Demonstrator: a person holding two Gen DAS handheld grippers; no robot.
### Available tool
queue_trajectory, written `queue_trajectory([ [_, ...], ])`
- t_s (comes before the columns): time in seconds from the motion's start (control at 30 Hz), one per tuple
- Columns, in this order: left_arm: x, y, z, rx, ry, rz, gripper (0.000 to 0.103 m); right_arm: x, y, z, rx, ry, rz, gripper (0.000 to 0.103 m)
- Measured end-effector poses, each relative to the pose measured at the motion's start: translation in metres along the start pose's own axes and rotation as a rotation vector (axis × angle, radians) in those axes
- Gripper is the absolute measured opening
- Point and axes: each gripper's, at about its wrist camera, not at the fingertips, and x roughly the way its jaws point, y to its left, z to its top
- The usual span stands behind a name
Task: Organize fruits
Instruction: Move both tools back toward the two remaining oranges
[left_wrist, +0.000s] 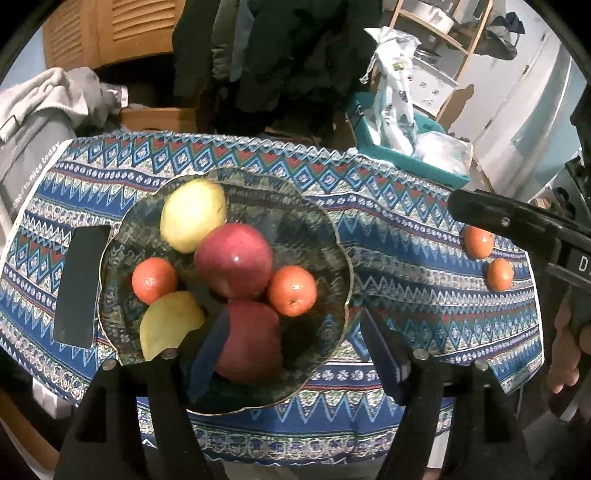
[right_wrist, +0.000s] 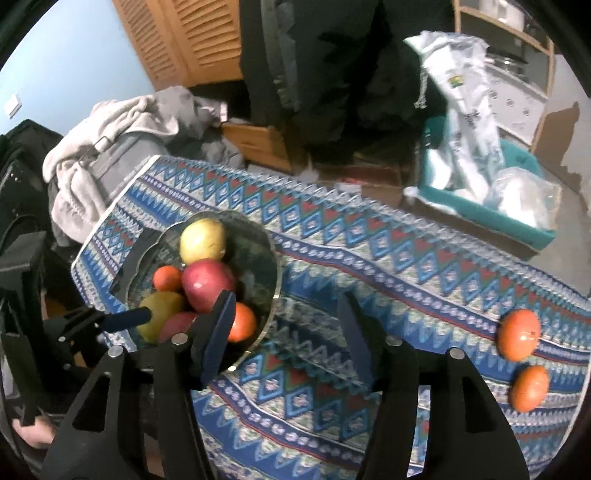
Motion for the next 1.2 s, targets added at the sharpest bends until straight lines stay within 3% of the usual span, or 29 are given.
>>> queue_trajectory([
  [0.37,-0.013,-0.04,0.004,0.08,-0.034,-0.007,0.079,-0.045,-0.026,-0.009,0.012,-0.074,-0.069,0.073],
  [0.63,-0.024,-0.075,0.007,0.151,-0.07,-0.005,0.081,-0.072,-0.049,-0.021,0.037,-0.112,-0.122,0.074],
  [1.2,-0.023,-0.131,0.007,0.256,-0.067,-0.014,0.082,-0.112,-0.112,-0.053,0.167,-0.147,-0.177,0.076],
])
